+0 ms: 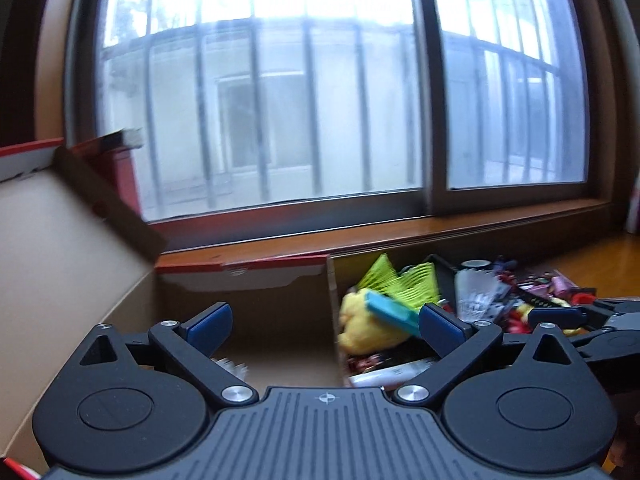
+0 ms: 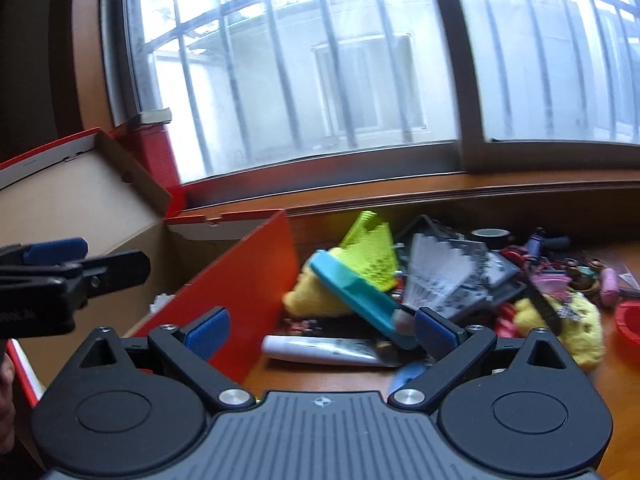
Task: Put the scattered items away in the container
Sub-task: 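Move both grippers back from the box to the cluttered items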
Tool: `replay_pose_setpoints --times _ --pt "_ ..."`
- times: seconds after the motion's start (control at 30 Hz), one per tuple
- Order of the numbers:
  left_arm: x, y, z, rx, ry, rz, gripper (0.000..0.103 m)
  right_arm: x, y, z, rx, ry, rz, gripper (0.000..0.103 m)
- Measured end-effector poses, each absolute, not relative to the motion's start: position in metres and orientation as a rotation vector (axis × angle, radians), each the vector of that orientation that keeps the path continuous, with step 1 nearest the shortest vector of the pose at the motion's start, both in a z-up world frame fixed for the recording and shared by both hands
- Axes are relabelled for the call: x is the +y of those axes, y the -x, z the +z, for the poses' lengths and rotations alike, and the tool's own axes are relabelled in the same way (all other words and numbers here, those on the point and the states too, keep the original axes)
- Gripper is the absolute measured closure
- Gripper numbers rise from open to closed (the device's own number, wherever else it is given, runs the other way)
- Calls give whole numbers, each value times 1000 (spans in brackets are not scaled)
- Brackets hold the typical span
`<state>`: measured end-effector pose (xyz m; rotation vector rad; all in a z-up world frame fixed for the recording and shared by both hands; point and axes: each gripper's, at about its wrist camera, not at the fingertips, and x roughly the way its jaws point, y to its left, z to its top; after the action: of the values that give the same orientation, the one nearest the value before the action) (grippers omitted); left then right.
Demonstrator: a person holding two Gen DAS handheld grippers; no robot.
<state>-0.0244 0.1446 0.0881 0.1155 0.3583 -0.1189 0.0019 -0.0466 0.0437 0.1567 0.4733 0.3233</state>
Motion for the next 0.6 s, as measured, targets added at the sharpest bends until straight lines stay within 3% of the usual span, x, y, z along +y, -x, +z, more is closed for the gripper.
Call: replay_pose_setpoints --times 0.6 --pt "40 -10 73 433 -136 -188 1 -163 -28 21 525 -96 198 4"
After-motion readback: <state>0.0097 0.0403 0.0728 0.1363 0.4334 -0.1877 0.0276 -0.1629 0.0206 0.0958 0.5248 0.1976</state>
